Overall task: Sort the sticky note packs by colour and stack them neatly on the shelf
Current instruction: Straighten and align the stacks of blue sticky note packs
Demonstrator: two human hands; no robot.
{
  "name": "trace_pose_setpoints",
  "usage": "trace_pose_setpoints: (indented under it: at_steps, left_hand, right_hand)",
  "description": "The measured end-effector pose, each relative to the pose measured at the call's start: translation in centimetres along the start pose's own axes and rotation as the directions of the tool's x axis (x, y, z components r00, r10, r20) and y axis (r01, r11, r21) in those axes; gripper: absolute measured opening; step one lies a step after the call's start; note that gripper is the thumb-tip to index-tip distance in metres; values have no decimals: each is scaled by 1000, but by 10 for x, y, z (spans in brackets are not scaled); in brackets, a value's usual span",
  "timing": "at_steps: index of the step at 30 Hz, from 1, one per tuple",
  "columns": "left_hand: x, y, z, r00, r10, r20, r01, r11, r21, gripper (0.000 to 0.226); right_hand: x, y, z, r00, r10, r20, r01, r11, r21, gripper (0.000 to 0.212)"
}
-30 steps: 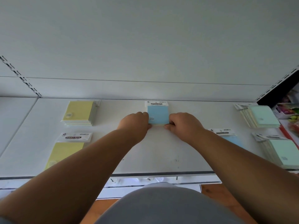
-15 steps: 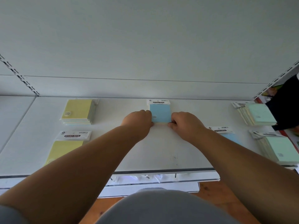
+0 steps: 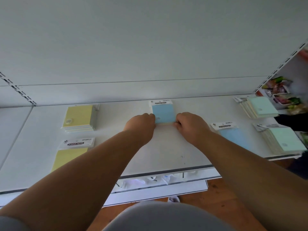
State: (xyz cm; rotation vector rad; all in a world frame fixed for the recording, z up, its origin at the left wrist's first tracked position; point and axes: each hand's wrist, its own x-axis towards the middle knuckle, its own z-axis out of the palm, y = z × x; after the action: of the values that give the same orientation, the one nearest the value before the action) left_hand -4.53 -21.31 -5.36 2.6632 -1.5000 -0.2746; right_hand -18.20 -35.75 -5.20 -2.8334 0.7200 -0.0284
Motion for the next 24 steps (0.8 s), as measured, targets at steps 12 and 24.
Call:
trace_pose_setpoints:
  at_steps: [12, 24]
  left_hand:
    - [-42, 23, 4, 1000, -12, -11, 11, 992, -126, 26]
    - [-19, 168, 14, 992, 19, 123, 33, 914, -405, 29]
  right_hand:
    - [-47, -5, -5, 973, 179, -143, -172, 984, 55, 16]
    - [-99, 108, -56, 926, 355, -127, -372, 916, -152, 33]
